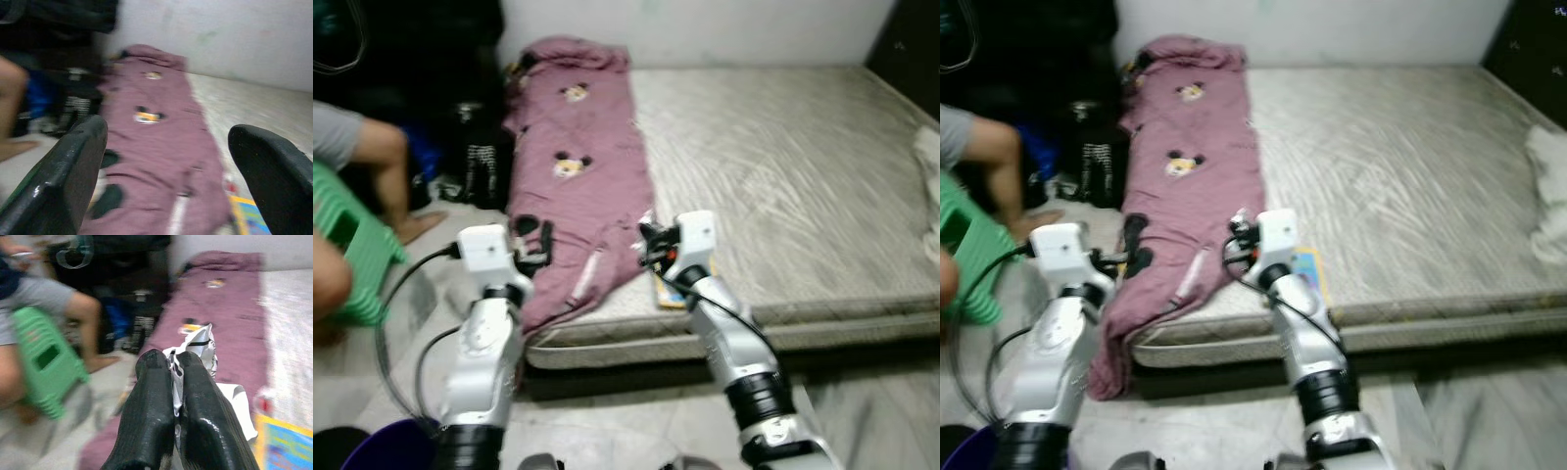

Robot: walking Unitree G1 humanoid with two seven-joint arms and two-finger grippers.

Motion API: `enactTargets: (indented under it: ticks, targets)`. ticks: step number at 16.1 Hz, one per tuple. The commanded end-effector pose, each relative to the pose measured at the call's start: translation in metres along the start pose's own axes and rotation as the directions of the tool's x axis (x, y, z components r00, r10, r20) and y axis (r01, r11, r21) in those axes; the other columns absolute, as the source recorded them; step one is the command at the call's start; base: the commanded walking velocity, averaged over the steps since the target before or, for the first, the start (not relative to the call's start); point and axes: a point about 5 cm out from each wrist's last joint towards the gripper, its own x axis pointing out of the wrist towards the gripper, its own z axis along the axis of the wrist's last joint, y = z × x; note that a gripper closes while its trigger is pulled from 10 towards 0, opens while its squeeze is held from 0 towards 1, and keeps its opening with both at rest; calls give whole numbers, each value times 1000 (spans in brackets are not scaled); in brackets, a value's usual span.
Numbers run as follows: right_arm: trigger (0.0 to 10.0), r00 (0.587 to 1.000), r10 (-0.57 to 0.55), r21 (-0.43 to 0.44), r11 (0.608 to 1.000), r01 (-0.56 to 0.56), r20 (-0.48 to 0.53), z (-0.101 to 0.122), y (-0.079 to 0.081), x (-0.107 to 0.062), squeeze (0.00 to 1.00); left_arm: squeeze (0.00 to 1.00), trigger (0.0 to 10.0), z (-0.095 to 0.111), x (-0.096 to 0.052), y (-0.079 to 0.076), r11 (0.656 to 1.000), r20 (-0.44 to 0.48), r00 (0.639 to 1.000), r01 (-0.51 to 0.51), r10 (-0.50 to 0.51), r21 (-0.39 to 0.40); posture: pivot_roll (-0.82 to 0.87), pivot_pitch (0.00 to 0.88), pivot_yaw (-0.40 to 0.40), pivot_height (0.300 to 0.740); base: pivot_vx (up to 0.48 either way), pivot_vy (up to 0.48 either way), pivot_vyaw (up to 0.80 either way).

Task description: Clean up the room

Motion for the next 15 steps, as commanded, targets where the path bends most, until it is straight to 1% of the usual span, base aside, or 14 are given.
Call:
enactTargets:
  ticks: [1,2,3,4,7,9,12,13,15]
  targets:
    - [10000,1000,21,-19,1000,-20,20,6,2,3,0,0,10000,-1,-1,2,1000,-22,999,-31,31,6,-69,0,10,740,0,0,800]
    - [10000,999,24,-18,1000,-24,21,6,3,3,0,0,10000,-1,0,1,999,-30,1000,-9,8,-32,-69,0,10,740,0,0,800]
    - [10000,999,27,-18,999,-26,21,7,3,3,0,0,10000,0,-1,0,998,-17,999,27,-28,-61,-69,0,9,740,0,0,800]
    - [10000,999,28,-18,999,-28,22,7,3,3,0,0,10000,0,-1,1,999,-4,999,35,-35,-39,-69,0,9,740,0,0,800]
    - [10000,999,26,-18,1000,-26,22,6,2,2,0,0,10000,-1,-3,2,1000,-6,1000,20,-20,-17,-72,0,8,740,0,0,800]
    - [10000,999,28,-16,999,-27,23,6,3,2,0,0,10000,-2,-3,3,1000,-8,1000,20,-20,-18,-72,0,8,740,0,0,800]
    - [10000,999,25,-11,1000,-25,26,6,3,3,0,0,10000,-2,-3,6,1000,2,1000,-4,4,15,-72,0,8,740,0,0,800]
    - [10000,999,25,-11,1000,-24,27,6,3,3,0,0,10000,-2,-3,6,1000,-1,1000,1,-1,9,-67,0,8,740,0,0,800]
    - [10000,999,24,-12,1000,-23,26,6,3,3,0,0,10000,-2,-3,6,1000,2,1000,4,-4,21,-68,0,8,740,0,0,800]
